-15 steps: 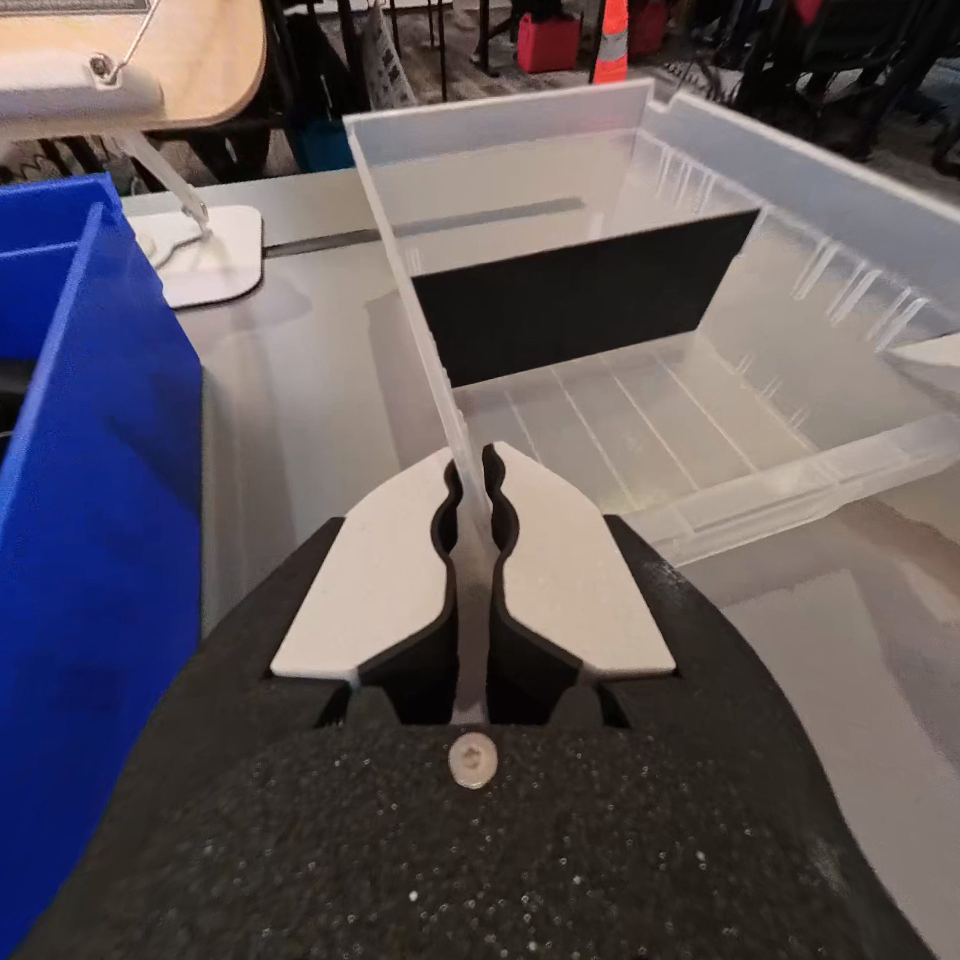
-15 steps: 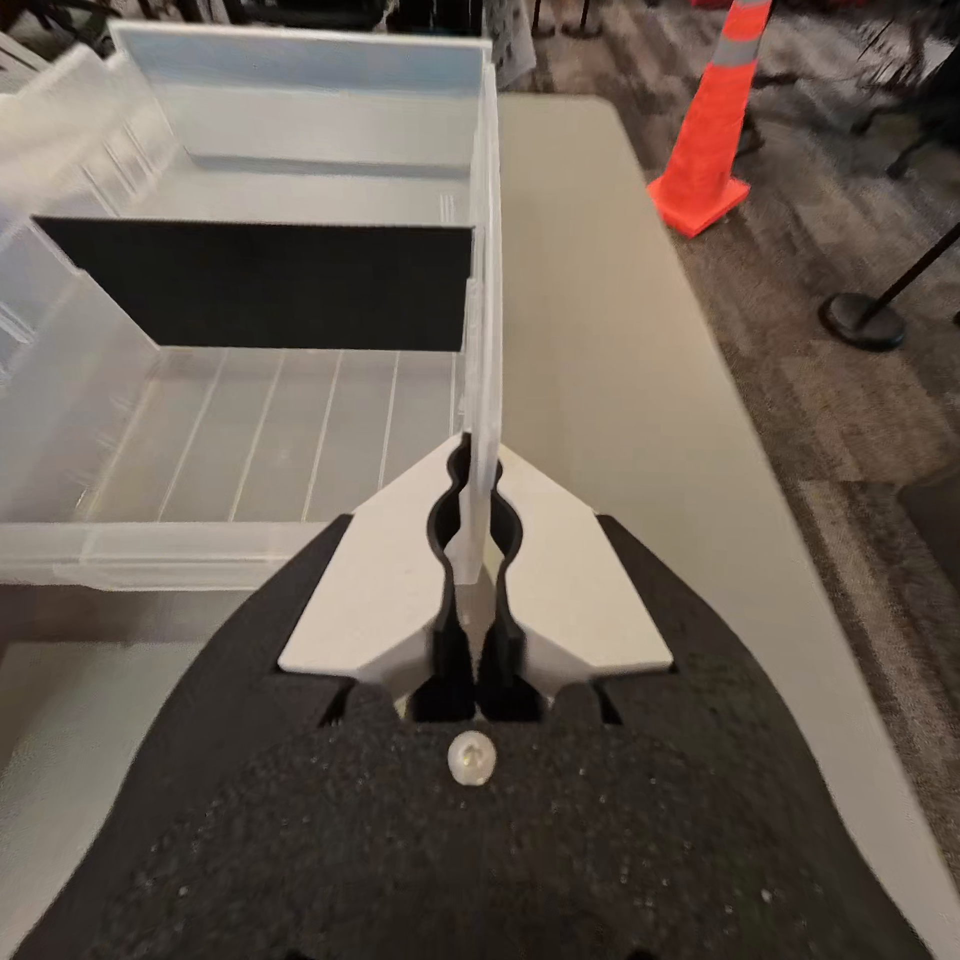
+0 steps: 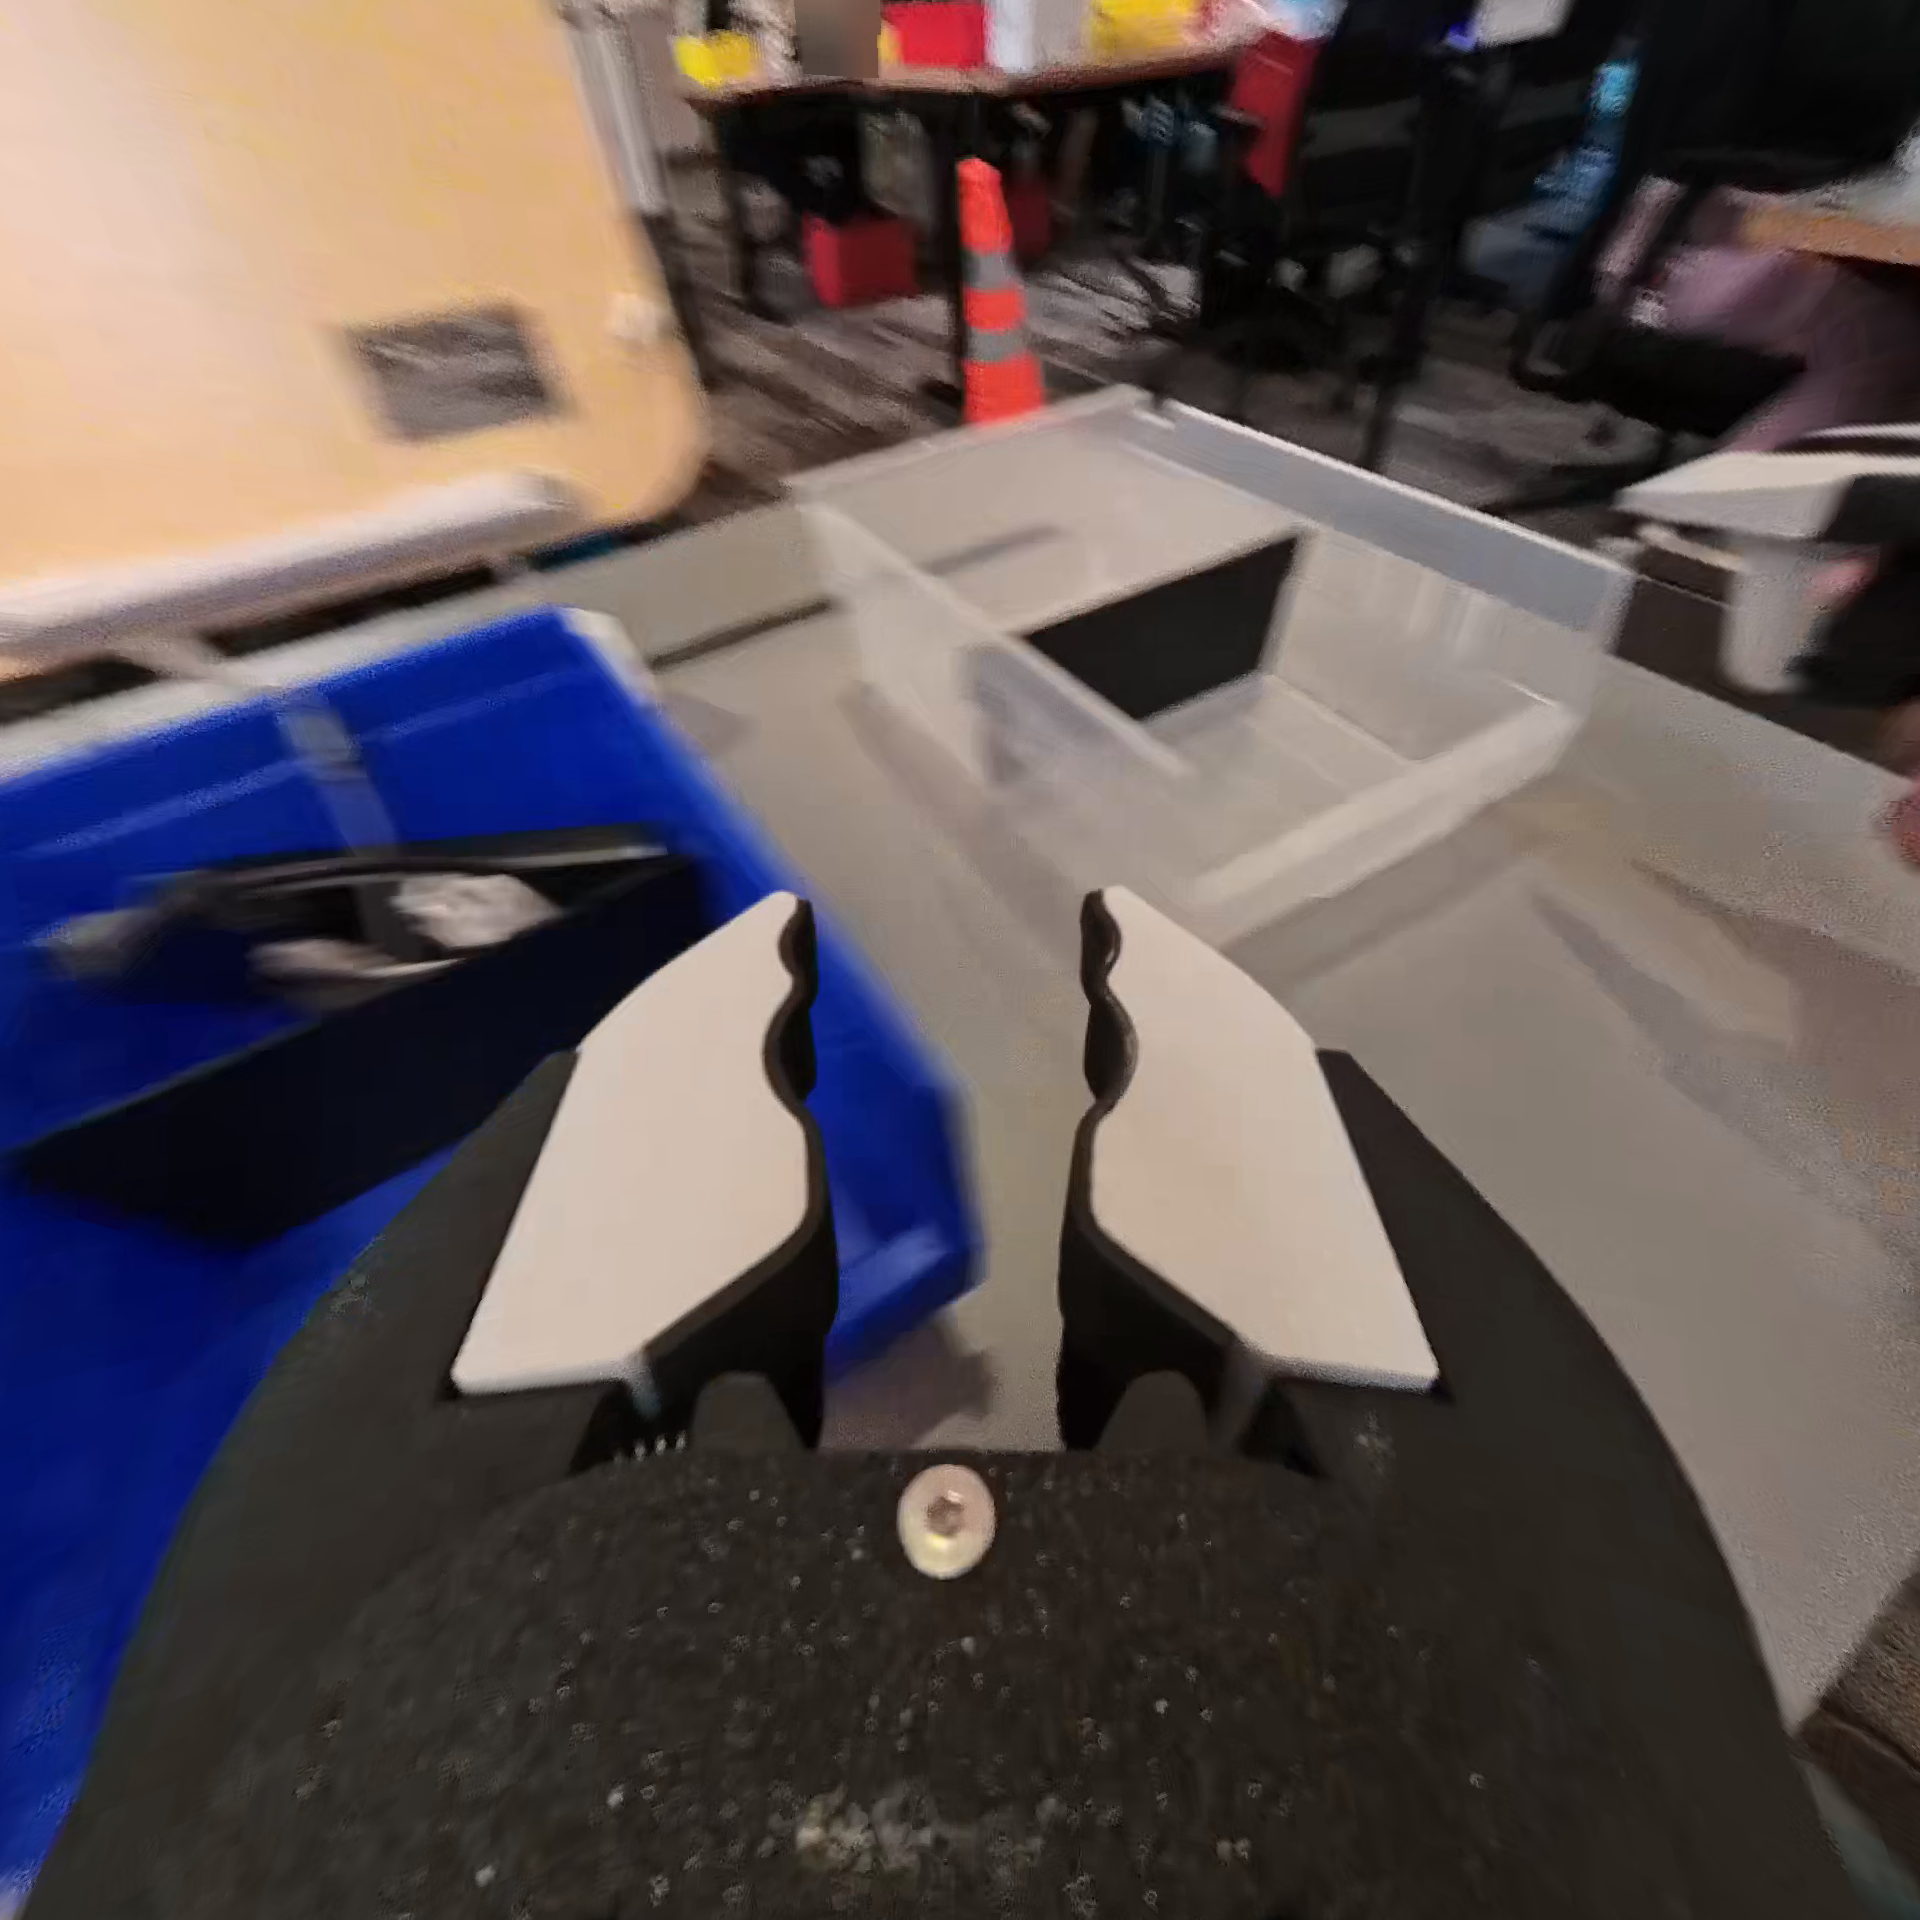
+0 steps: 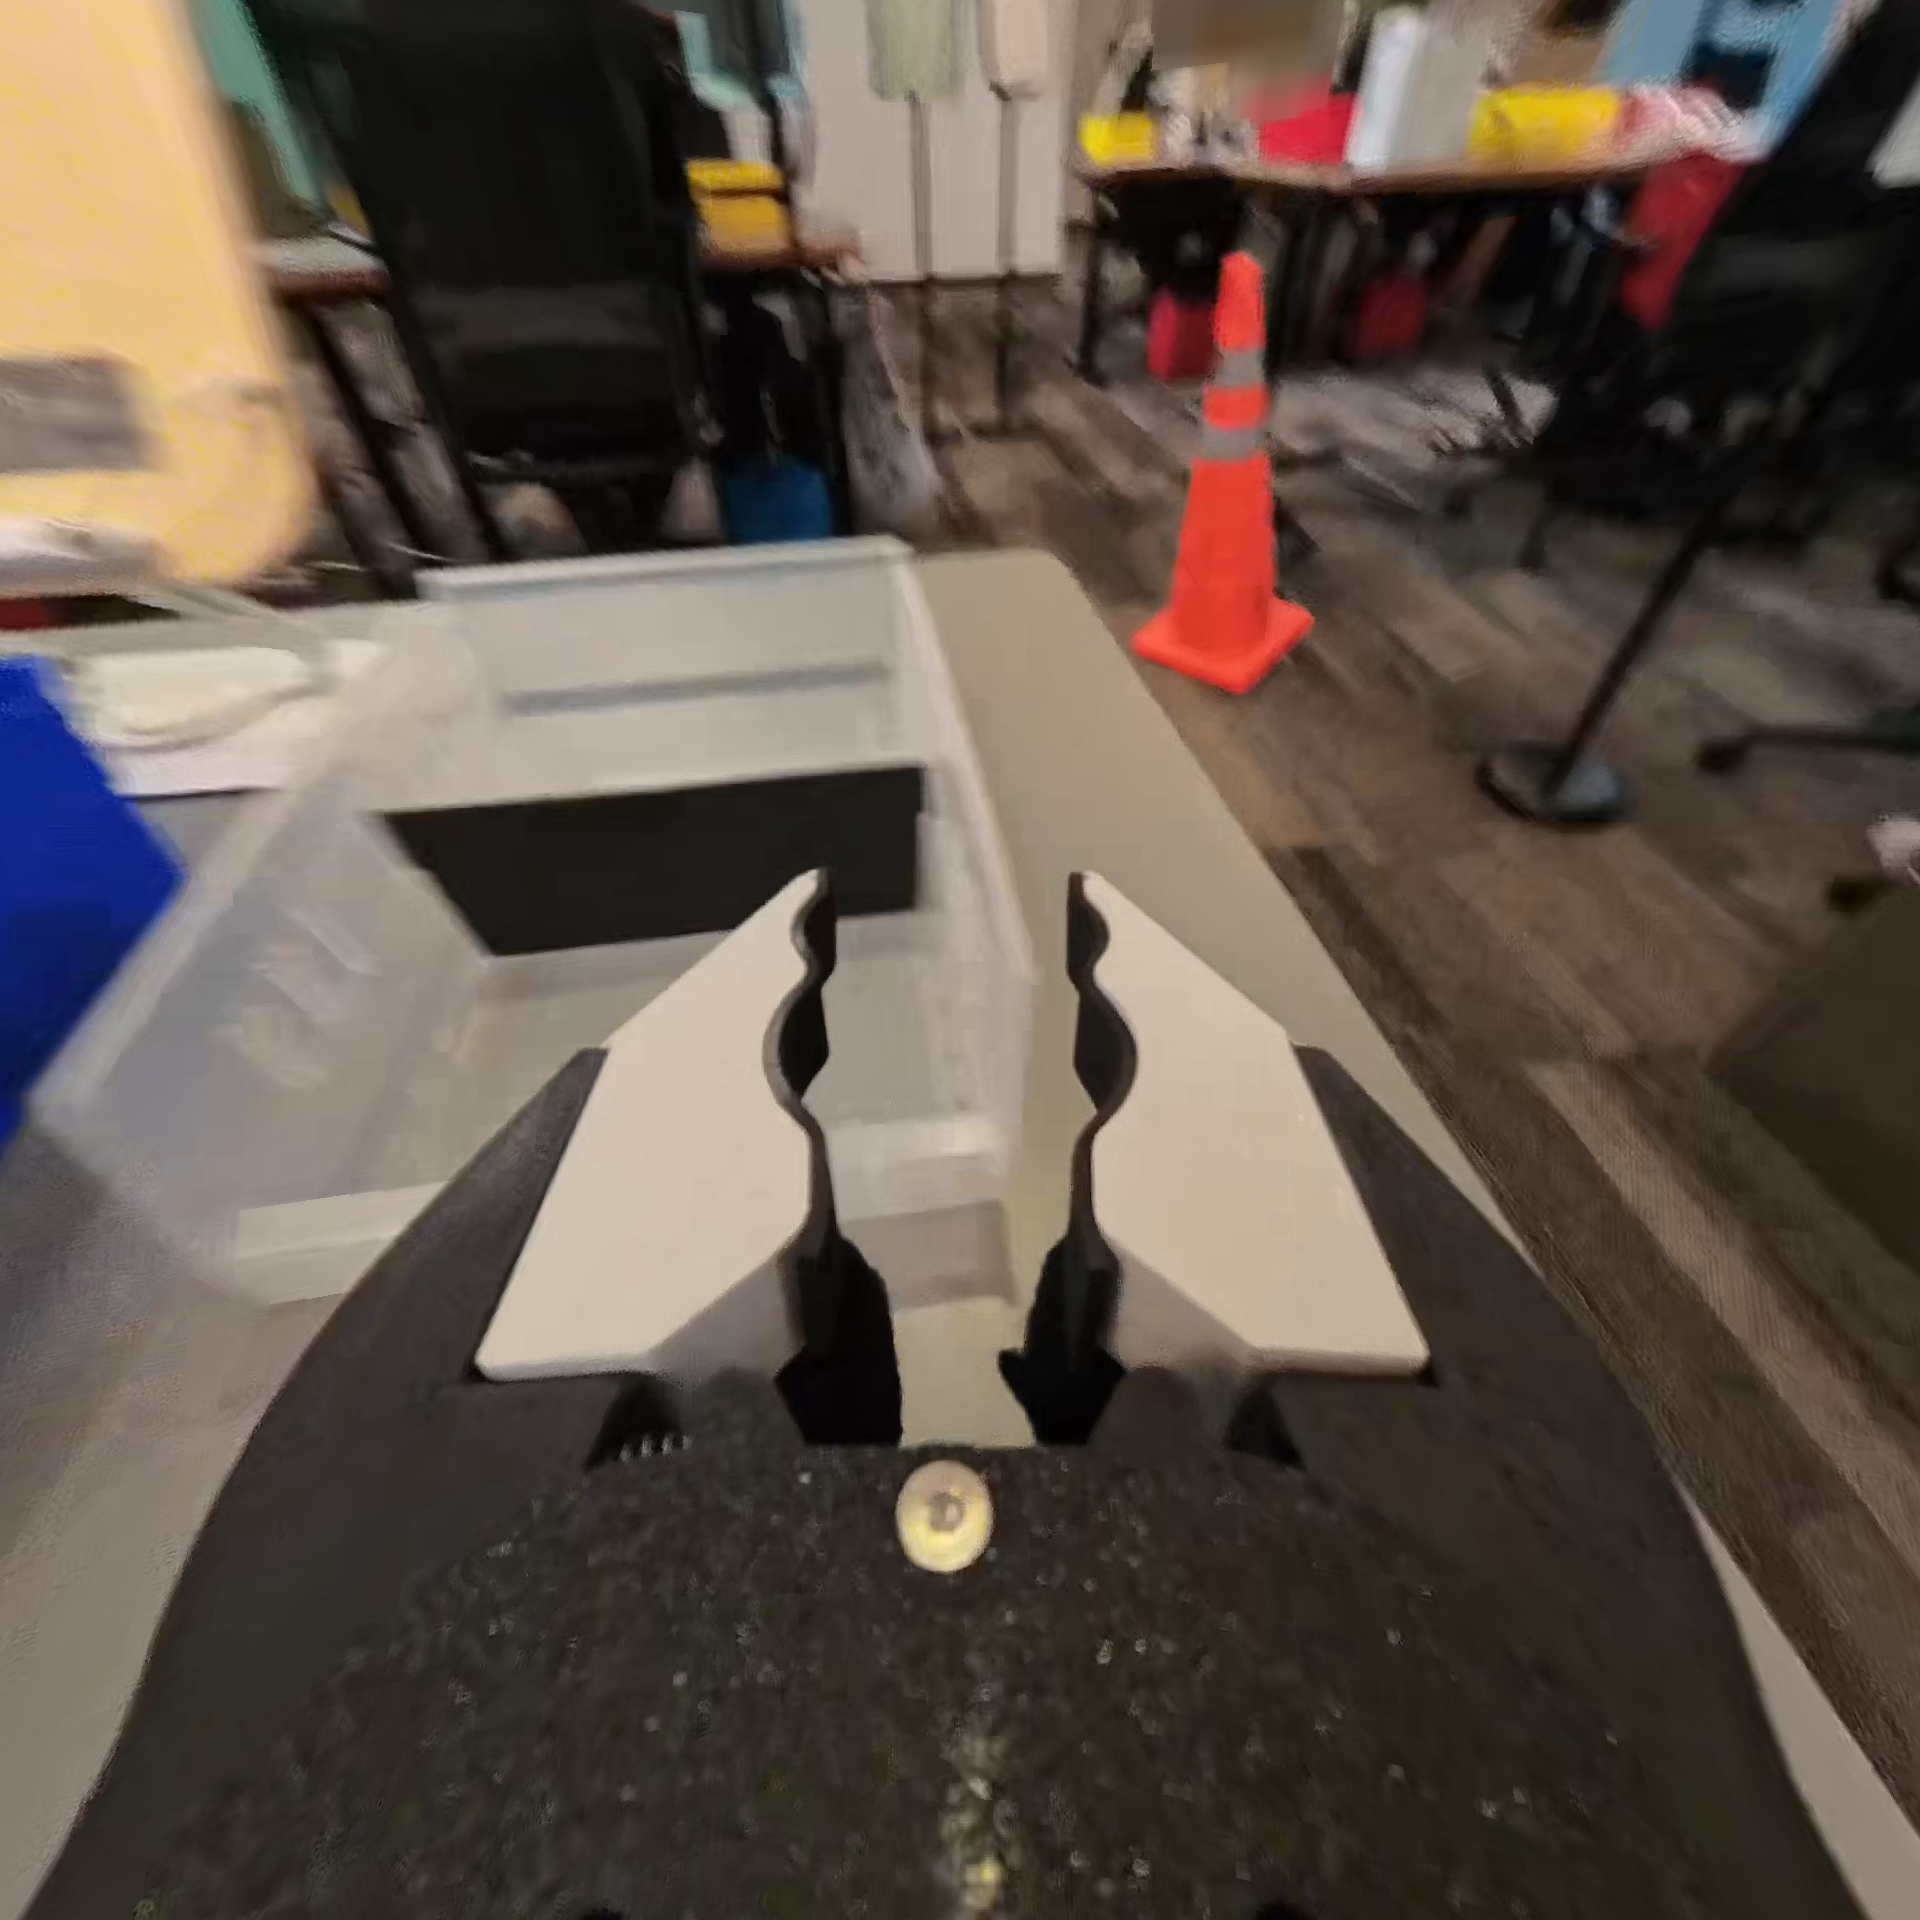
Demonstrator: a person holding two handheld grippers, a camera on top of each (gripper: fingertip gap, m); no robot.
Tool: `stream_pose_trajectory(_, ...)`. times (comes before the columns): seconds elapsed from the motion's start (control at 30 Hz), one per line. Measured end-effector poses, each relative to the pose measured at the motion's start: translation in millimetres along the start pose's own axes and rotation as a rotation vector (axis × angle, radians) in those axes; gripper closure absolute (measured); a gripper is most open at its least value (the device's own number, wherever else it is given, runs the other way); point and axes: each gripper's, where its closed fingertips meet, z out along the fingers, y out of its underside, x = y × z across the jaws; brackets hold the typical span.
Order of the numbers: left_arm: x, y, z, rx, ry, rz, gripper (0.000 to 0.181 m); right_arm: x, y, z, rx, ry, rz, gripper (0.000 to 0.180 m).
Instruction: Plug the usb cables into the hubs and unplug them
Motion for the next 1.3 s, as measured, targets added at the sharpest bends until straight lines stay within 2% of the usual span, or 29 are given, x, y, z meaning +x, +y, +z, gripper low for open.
stream_pose_trajectory(0.07,-45,-30,-55,0.150,-0.082,0.025,0.135,-62,-22,-16,0.030,-0.146,-0.060,0.132)
stream_pose_trajectory(0.13,-90,-44,-97,0.212,-0.181,0.019,0.139,-150,-25,-37,0.025,-0.378,-0.081,0.130)
stream_pose_trajectory(0.2,-139,-27,-109,0.158,-0.278,-0.013,0.133,-240,-6,-61,-0.038,-0.619,-0.070,0.124)
stream_pose_trajectory(0.23,-159,-6,-103,0.082,-0.299,-0.028,0.131,-272,11,-67,-0.091,-0.669,-0.089,0.121)
stream_pose_trajectory(0.27,-173,21,-91,-0.016,-0.301,-0.047,0.125,-295,31,-67,-0.132,-0.666,-0.128,0.119)
stream_pose_trajectory(0.33,-181,66,-71,-0.136,-0.266,-0.096,0.109,-305,60,-54,-0.123,-0.512,-0.193,0.126)
stream_pose_trajectory(0.37,-178,81,-63,-0.150,-0.235,-0.130,0.110,-308,71,-51,-0.111,-0.471,-0.193,0.134)
stream_pose_trajectory(0.43,-176,101,-48,-0.174,-0.214,-0.168,0.115,-314,90,-45,-0.139,-0.425,-0.158,0.134)
stream_pose_trajectory(0.5,-175,111,-35,-0.183,-0.203,-0.170,0.137,-315,101,-34,-0.170,-0.371,-0.150,0.134)
stream_pose_trajectory(0.53,-174,110,-31,-0.178,-0.183,-0.207,0.140,-317,102,-29,-0.166,-0.356,-0.147,0.141)
stream_pose_trajectory(0.6,-182,110,-29,-0.186,-0.216,-0.257,0.163,-318,96,-24,-0.124,-0.333,-0.113,0.156)
stream_pose_trajectory(0.63,-185,110,-29,-0.195,-0.227,-0.243,0.171,-311,92,-23,-0.095,-0.284,-0.090,0.173)
stream_pose_trajectory(0.67,-189,110,-30,-0.203,-0.235,-0.226,0.173,-312,88,-24,-0.071,-0.268,-0.082,0.177)
stream_pose_trajectory(0.83,-222,107,-48,-0.179,-0.264,-0.185,0.176,-344,82,-35,-0.068,-0.223,-0.115,0.178)
stream_pose_trajectory(1.0,-299,109,-97,-0.136,-0.341,-0.182,0.177,-434,69,-44,-0.023,-0.307,-0.187,0.177)
stream_pose_trajectory(1.17,-383,129,-137,-0.149,-0.432,-0.137,0.177,-530,93,-47,-0.075,-0.415,-0.273,0.174)
stream_pose_trajectory(1.3,-418,146,-135,-0.172,-0.416,-0.174,0.179,-562,101,-45,-0.089,-0.426,-0.294,0.173)
